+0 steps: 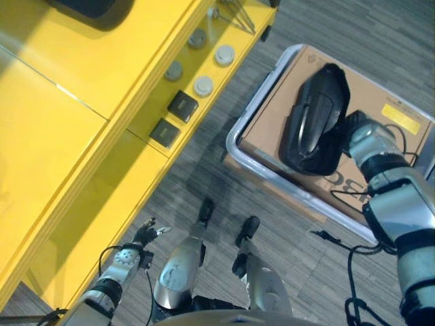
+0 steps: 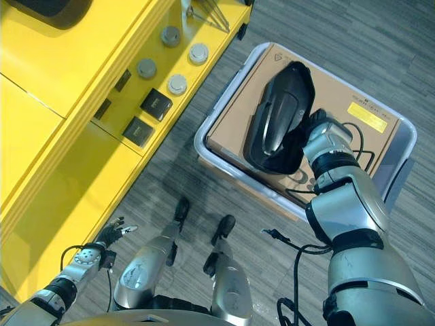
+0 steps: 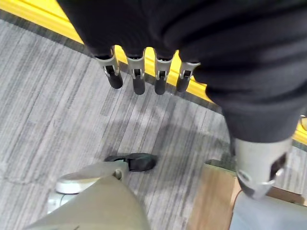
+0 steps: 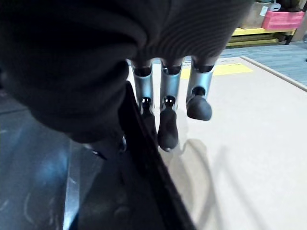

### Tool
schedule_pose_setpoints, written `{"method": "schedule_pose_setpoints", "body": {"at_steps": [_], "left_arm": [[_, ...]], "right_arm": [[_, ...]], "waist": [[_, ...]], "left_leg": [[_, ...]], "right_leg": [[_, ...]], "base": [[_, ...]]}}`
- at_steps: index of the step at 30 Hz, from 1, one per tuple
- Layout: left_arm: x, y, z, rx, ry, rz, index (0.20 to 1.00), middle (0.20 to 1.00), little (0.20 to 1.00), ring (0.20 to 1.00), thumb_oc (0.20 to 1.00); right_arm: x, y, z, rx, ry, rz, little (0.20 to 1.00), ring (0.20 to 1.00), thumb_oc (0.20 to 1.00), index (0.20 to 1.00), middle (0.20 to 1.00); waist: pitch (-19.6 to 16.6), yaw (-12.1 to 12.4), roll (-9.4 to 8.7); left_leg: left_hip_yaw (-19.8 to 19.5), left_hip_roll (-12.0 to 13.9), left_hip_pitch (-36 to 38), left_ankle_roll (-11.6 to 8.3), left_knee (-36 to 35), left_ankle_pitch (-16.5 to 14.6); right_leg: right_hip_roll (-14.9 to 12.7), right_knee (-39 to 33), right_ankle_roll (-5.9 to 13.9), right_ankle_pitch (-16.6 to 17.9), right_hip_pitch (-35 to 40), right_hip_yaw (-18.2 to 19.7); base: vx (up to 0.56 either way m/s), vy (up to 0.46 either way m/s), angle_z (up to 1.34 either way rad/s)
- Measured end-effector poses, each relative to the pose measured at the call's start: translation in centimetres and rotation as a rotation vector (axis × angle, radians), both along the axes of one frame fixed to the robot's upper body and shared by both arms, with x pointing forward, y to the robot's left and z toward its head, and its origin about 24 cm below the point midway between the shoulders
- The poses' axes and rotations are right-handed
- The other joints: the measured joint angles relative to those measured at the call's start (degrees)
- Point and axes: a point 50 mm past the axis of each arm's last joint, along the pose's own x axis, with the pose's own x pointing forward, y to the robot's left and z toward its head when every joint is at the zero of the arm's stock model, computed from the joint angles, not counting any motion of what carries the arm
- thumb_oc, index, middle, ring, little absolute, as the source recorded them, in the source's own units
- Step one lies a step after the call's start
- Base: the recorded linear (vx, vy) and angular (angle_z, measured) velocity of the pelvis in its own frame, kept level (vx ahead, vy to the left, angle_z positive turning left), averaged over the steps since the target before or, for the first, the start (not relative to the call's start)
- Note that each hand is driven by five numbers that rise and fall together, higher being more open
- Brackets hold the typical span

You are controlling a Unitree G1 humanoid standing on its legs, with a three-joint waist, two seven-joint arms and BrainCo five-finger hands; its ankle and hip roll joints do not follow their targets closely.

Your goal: Move parts from the plastic box to the shelf.

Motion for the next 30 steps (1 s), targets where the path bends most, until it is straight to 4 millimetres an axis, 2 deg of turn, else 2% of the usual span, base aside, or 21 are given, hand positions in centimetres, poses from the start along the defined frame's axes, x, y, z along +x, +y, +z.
{"method": "schedule_pose_setpoints", "body": {"at_steps": [5,7,10,11,12,13,15,18,22,24,30], "left_arm": [[1.6,0.0,2.5,-0.009,-0.150,-0.043,1.000,1.000,1.000,1.000,1.000],[3.4,-0.5,5.8,-0.026,-0.309,-0.087,1.000,1.000,1.000,1.000,1.000],[5.0,-0.9,9.8,-0.019,-0.468,-0.147,1.000,1.000,1.000,1.000,1.000],[6.1,-1.0,13.5,-0.027,-0.601,-0.164,1.000,1.000,1.000,1.000,1.000],[6.7,-1.2,15.1,-0.040,-0.652,-0.164,1.000,1.000,1.000,1.000,1.000],[6.9,-1.5,15.9,-0.055,-0.670,-0.169,1.000,1.000,1.000,1.000,1.000],[7.1,-2.4,16.6,-0.101,-0.683,-0.188,1.000,1.000,1.000,1.000,1.000],[7.4,-4.1,16.5,-0.204,-0.642,-0.221,1.000,1.000,1.000,1.000,1.000],[7.6,-5.6,16.7,-0.287,-0.595,-0.254,1.000,1.000,1.000,1.000,1.000],[7.5,-7.2,17.3,-0.344,-0.599,-0.316,1.000,1.000,1.000,1.000,1.000],[8.1,-9.0,19.1,-0.352,-0.636,-0.398,1.000,1.000,1.000,1.000,1.000]], "right_arm": [[-0.9,-0.5,-1.8,0.137,-0.139,-0.023,0.200,0.200,0.200,0.200,0.200],[-1.6,-0.2,-2.5,0.126,-0.227,0.029,0.200,0.200,0.200,0.200,0.200],[-2.5,0.6,-2.0,0.082,-0.317,0.123,0.200,0.200,0.200,0.200,0.200],[-3.5,2.0,-2.1,0.022,-0.385,0.224,0.200,0.200,0.200,0.200,0.200],[-4.3,2.9,-2.8,-0.014,-0.386,0.284,0.200,0.200,0.200,0.200,0.200],[-4.7,3.4,-3.0,-0.040,-0.398,0.310,0.200,0.200,0.200,0.200,0.200],[-5.3,4.0,-3.7,-0.088,-0.399,0.357,0.200,0.200,0.200,0.200,0.200],[-5.5,4.0,-3.8,-0.148,-0.408,0.361,0.200,0.200,0.200,0.200,0.200],[-5.5,4.7,-3.2,-0.202,-0.463,0.398,0.200,0.200,0.200,0.200,0.200],[-5.6,6.3,-1.9,-0.236,-0.553,0.486,0.200,0.200,0.200,0.200,0.200],[-5.9,8.8,0.5,-0.249,-0.713,0.607,0.200,0.200,0.200,0.200,0.200]], "waist": [[-0.37,-1.36,0.34],[-0.77,-2.90,0.43],[-1.58,-4.26,0.41],[-4.22,-6.23,0.23],[-8.50,-7.53,0.01],[-9.73,-7.99,-0.20],[-13.15,-8.78,-0.85],[-16.09,-10.13,-2.07],[-17.11,-10.70,-3.56],[-17.65,-11.23,-3.62],[-17.92,-11.94,-3.63]], "left_leg": [[0.21,-0.05,1.59,-0.57,-0.03,-0.48],[0.45,-0.01,2.49,-0.38,-0.03,-0.76],[1.41,0.12,4.00,0.00,-0.04,-1.06],[2.05,0.27,6.40,0.17,-0.05,-2.00],[2.30,0.38,6.89,0.16,-0.07,-2.76],[2.86,0.48,8.02,0.15,-0.08,-3.20],[3.78,0.78,9.52,0.05,-0.22,-4.29],[4.30,1.23,11.32,-0.10,-0.09,-4.67],[5.04,1.85,11.78,0.11,-0.06,-4.53],[5.25,1.91,12.01,0.10,-0.09,-4.54],[6.25,1.83,12.88,-0.09,-0.12,-4.79]], "right_leg": [[-0.07,0.00,-0.04,0.05,1.55,0.18],[-0.06,0.01,-0.05,0.07,2.27,0.45],[0.07,0.01,-0.04,0.15,3.40,1.51],[0.10,0.00,0.18,-0.01,5.38,2.14],[0.17,0.00,0.57,-0.53,5.71,2.64],[0.31,0.00,0.63,-0.72,6.71,3.16],[0.56,-0.01,0.55,-1.52,7.99,3.78],[1.02,-0.01,0.51,-2.02,9.31,4.18],[1.55,-0.02,0.27,-2.08,9.39,4.90],[1.60,-0.01,0.22,-2.06,9.47,5.11],[1.62,-0.01,0.24,-2.08,9.91,6.73]], "base": [[0.00,-0.007,-0.01],[0.00,-0.034,-0.06],[0.06,-0.048,-0.19],[0.13,-0.103,-0.33],[0.12,-0.099,-0.34],[0.09,-0.093,-0.32],[0.06,-0.076,-0.24],[0.03,-0.076,-0.09],[-0.02,-0.075,-0.11],[-0.01,-0.059,-0.06],[0.02,-0.037,-0.09]]}}
